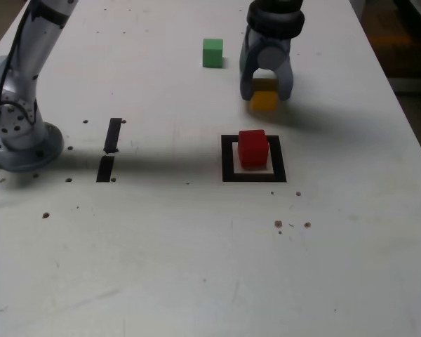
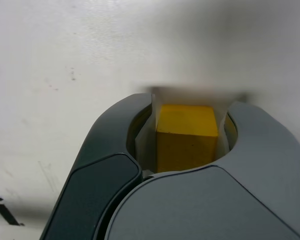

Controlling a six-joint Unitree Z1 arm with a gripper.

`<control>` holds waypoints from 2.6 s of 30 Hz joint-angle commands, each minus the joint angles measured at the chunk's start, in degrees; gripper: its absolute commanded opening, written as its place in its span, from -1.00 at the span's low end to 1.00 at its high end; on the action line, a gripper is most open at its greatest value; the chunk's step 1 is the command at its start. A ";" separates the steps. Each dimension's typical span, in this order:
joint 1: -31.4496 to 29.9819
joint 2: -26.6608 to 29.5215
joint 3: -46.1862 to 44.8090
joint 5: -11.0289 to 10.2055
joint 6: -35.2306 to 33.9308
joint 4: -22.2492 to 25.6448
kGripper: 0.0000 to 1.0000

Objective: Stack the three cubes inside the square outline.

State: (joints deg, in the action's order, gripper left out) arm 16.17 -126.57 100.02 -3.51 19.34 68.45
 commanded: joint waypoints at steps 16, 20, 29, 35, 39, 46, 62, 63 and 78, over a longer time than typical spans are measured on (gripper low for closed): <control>-8.47 13.96 2.06 -2.21 -9.96 16.11 -0.57; -13.32 15.28 -0.04 -1.78 -15.73 16.35 -0.57; -19.35 14.05 -3.64 -0.28 -24.39 11.81 -0.57; -18.70 13.37 -4.59 -0.02 -24.61 10.61 -0.57; -18.67 12.83 -5.12 0.57 -24.88 9.73 -0.57; -19.86 12.23 -5.50 1.19 -26.10 9.31 -0.57; -21.88 11.06 -7.03 2.12 -27.16 6.80 -0.57; -21.88 11.03 -7.21 2.07 -27.16 6.60 -0.57; -21.77 10.13 -8.32 1.80 -27.17 3.72 -0.39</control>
State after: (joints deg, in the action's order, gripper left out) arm -5.59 -116.21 91.89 -1.62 -7.78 72.14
